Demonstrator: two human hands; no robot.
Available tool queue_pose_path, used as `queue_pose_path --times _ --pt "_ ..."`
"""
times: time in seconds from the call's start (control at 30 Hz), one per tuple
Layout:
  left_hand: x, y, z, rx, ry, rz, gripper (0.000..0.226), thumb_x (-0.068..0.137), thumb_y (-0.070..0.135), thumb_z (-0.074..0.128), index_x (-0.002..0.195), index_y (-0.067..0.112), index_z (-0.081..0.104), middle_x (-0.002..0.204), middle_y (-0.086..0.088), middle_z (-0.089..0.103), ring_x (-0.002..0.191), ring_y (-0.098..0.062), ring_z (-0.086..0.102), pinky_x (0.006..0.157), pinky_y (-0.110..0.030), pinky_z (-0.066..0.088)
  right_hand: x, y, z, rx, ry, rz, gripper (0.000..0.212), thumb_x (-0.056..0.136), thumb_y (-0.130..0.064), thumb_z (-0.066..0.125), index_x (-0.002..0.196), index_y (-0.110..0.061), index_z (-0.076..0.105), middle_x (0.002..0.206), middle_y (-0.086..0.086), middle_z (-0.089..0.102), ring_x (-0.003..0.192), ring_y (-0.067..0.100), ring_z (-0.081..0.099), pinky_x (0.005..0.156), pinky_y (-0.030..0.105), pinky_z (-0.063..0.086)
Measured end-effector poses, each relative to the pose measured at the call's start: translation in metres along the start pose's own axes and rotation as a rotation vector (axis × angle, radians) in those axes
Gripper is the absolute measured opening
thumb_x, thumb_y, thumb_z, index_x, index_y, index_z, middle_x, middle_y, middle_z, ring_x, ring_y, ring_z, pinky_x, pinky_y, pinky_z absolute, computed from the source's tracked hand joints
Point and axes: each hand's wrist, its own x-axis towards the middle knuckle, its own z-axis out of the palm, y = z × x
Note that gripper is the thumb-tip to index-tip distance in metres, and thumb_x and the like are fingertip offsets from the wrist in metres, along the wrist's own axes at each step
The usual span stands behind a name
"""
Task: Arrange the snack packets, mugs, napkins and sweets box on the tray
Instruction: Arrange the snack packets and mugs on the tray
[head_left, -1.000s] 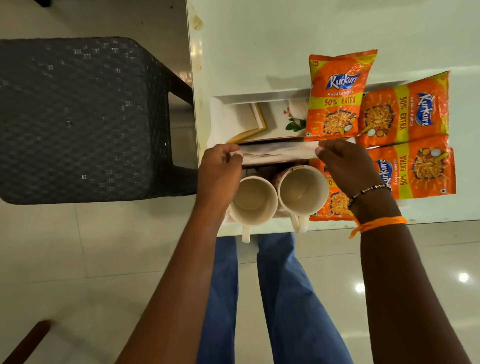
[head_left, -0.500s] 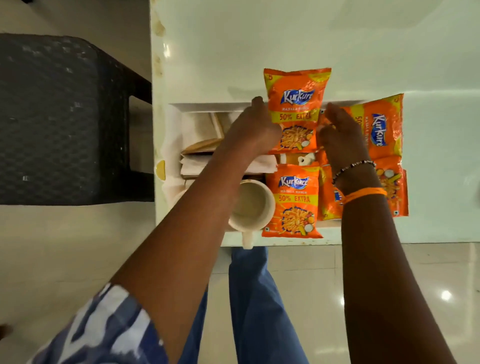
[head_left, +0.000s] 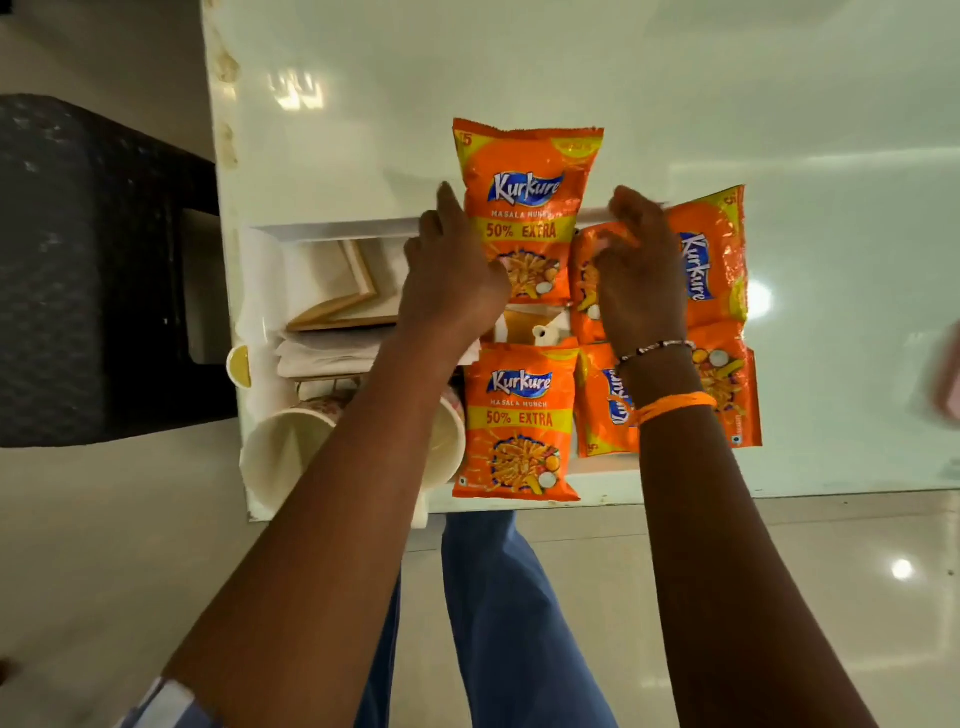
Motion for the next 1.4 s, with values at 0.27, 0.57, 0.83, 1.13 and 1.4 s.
queue_pose_path --times 0.27,0.57,0.83,1.13,1.4 --pt "-0.050 0.010 0.036 0.363 0.137 0.249 0.061 0.084 0.019 0.057 0.138 0.016 0.029 0.149 -0.016 0.024 0.139 -0.037 0.019 0.112 -0.048 0.027 0.034 0.034 -0.075 -0.339 0.344 0.015 0.045 0.084 -0.024 0.058 0.125 -0.010 0.046 0.126 0.010 0.055 0.115 0.025 0.051 0.090 0.027 0.034" --pt "-0.048 -0.003 0.078 0.515 -0.008 0.259 0.070 0.092 0.020 0.044 0.147 0.031 0.002 0.157 -0.014 -0.018 0.142 -0.040 -0.020 0.117 -0.058 0.003 0.051 0.048 -0.082 -0.222 0.336 0.079 0.031 0.083 -0.026 0.062 0.098 0.001 0.062 0.104 0.019 0.068 0.083 0.018 0.058 0.056 0.013 0.036" --pt "-0.061 0.009 0.095 0.459 0.062 0.338 0.074 0.090 0.048 0.044 0.147 0.030 0.001 0.158 -0.011 -0.013 0.144 -0.036 -0.016 0.113 -0.057 -0.008 0.044 0.054 -0.081 -0.139 0.324 0.084 0.033 0.087 -0.025 0.058 0.109 -0.001 0.057 0.112 0.012 0.065 0.091 0.010 0.059 0.058 0.001 0.036" --pt "-0.113 0.017 0.133 0.364 -0.140 0.299 0.090 0.088 0.050 0.047 0.146 0.018 -0.014 0.156 -0.012 -0.022 0.137 -0.028 -0.031 0.111 -0.044 -0.019 -0.039 0.092 -0.096 -0.056 0.348 0.278 0.038 0.086 -0.021 0.059 0.120 -0.008 0.047 0.118 0.006 0.059 0.099 0.014 0.055 0.085 0.026 0.048" --pt "-0.121 0.006 0.144 0.419 -0.164 0.368 0.094 0.085 0.060 0.045 0.146 0.021 -0.016 0.157 -0.011 -0.018 0.142 -0.035 -0.023 0.109 -0.051 -0.021 -0.056 0.114 -0.097 -0.140 0.452 0.310 0.018 0.080 -0.013 0.062 0.097 -0.006 0.064 0.101 0.016 0.069 0.084 0.016 0.059 0.082 0.034 0.051"
